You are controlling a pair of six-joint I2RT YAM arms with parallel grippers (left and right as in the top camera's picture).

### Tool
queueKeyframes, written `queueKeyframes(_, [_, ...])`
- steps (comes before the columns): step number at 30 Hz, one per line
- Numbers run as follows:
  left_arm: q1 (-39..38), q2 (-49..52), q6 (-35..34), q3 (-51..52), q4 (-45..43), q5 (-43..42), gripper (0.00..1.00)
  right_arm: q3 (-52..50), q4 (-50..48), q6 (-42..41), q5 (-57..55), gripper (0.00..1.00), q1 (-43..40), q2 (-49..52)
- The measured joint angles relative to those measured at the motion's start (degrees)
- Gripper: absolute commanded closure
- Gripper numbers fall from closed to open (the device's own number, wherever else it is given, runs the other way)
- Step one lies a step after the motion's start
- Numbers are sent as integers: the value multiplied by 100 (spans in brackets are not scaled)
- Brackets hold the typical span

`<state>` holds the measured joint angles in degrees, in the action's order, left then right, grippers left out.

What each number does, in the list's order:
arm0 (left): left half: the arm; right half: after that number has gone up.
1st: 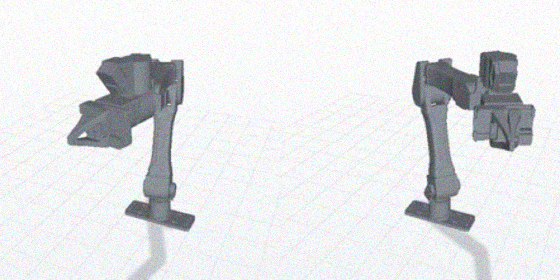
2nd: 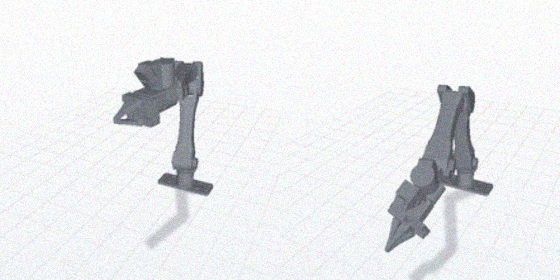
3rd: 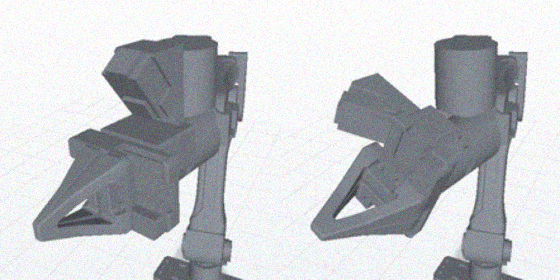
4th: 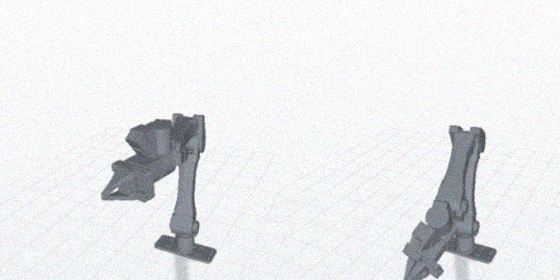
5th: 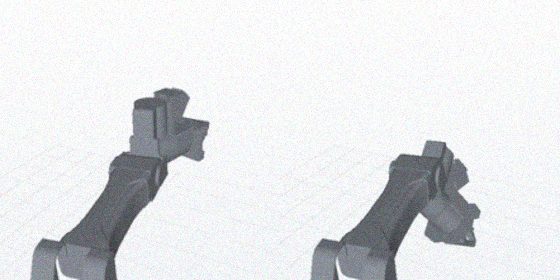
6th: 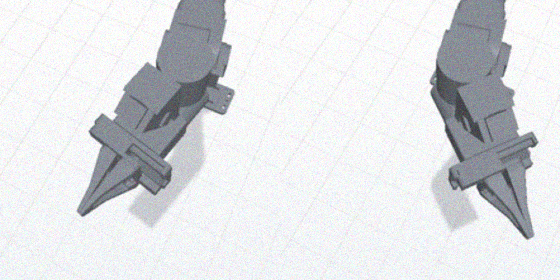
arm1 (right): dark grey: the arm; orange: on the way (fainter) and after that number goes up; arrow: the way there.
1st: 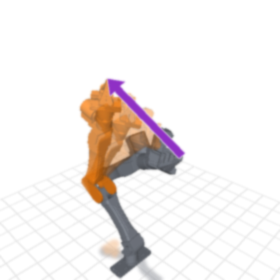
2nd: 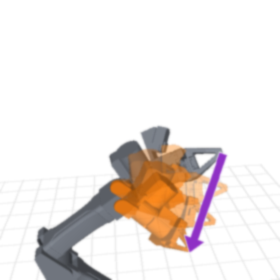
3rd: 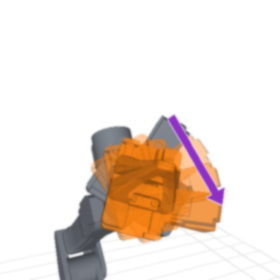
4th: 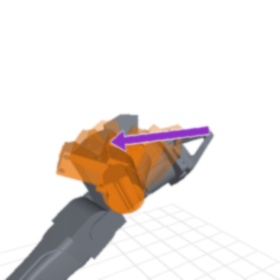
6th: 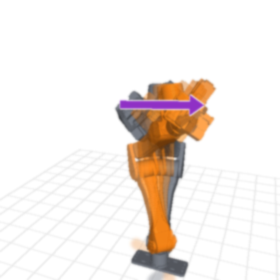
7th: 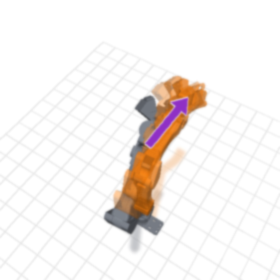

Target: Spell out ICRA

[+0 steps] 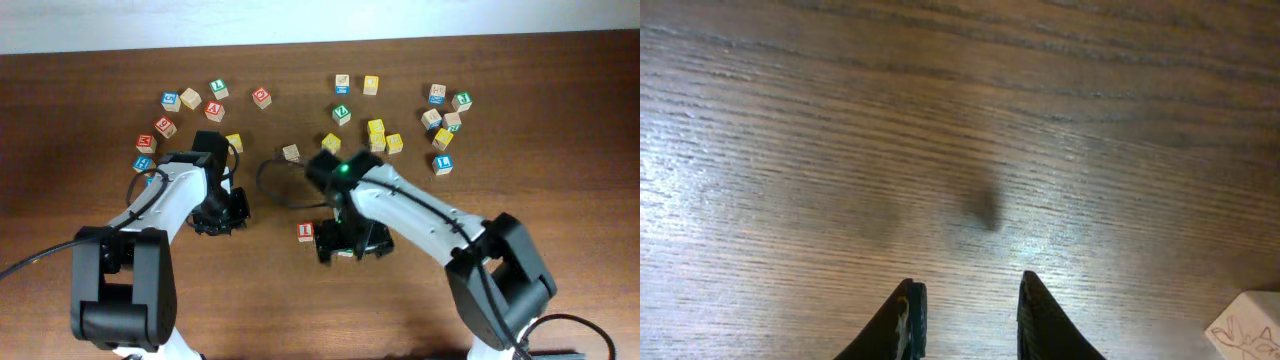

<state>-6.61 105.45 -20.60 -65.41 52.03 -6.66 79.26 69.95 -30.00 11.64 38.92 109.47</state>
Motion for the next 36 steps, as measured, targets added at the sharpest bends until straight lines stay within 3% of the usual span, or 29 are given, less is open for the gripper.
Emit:
queueKeyframes(2, [0,0,0,0,7,7,75,-184,-411,-437,-247,40,118,-2])
queueKeyframes(4, [0,0,0,0,2,9,75,-240,-461,-664,-341,50,120,-2])
queueKeyframes(17, [0,0,0,0,-7,7,74,-654,-1541,-1054,-431,51,120,-2])
queueKeyframes(22, [0,0,0,0,-11,7,73,-911,-1808,-1047,-431,66,120,-2])
queueKeyframes(25, [0,0,0,0,-15,9,72,-911,-1891,-979,-431,69,120,-2])
queueKeyframes(31, [0,0,0,0,-17,9,71,-911,-1926,20,-433,73,120,-2])
queueKeyframes(36, [0,0,0,0,-22,9,70,-911,-1574,1401,-503,73,120,-2])
